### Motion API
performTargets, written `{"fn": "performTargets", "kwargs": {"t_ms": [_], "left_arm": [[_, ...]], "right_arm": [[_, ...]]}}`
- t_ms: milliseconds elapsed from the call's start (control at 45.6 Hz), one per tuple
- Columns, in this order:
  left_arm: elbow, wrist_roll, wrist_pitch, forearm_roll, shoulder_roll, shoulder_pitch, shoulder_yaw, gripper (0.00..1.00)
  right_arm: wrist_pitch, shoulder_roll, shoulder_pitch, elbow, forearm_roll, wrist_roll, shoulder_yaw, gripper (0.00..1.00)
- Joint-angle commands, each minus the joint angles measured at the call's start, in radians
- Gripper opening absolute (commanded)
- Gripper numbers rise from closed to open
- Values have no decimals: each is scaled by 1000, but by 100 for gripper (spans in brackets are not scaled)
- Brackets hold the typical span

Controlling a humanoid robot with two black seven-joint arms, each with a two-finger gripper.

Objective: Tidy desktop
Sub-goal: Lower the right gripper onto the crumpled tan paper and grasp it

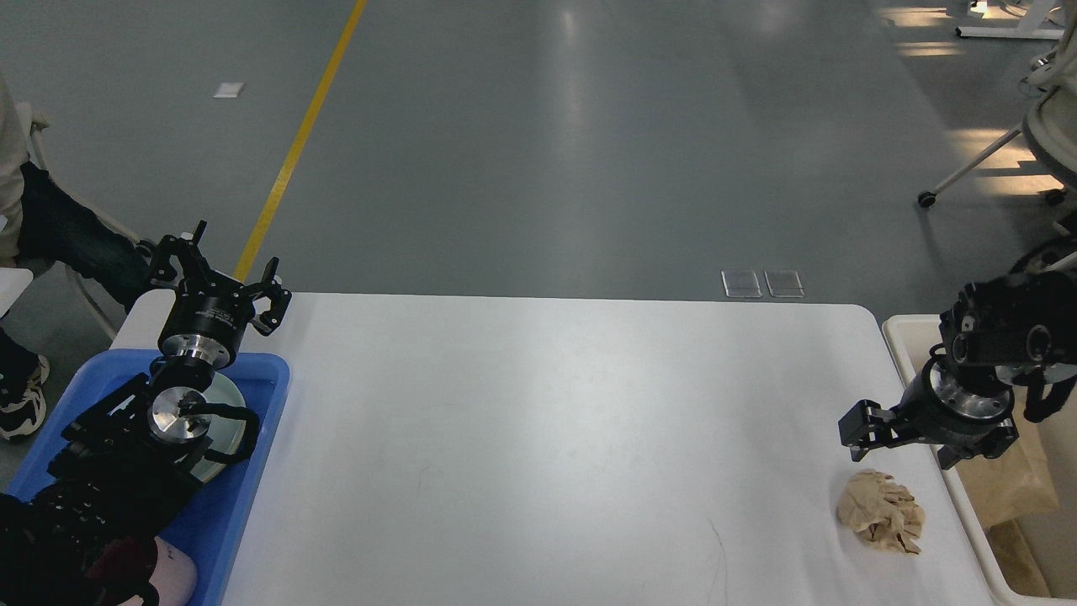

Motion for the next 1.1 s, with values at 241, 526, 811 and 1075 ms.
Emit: {"fn": "performTargets", "kwargs": {"t_ms": [241,526,811,1075], "left_arm": [[0,-2,0,0,0,-1,0,96],[0,0,0,0,0,-1,0,96],[0,0,0,0,0,0,0,96],[0,0,0,0,0,-1,0,96]], "right_arm": [[-194,6,-134,-6,-7,1,11,100],[-217,9,-244,-79,-1,1,28,100],[-369,9,-315,-106,-1,5,62,83],[-359,11,-335,-96,-35,14,59,33]]}}
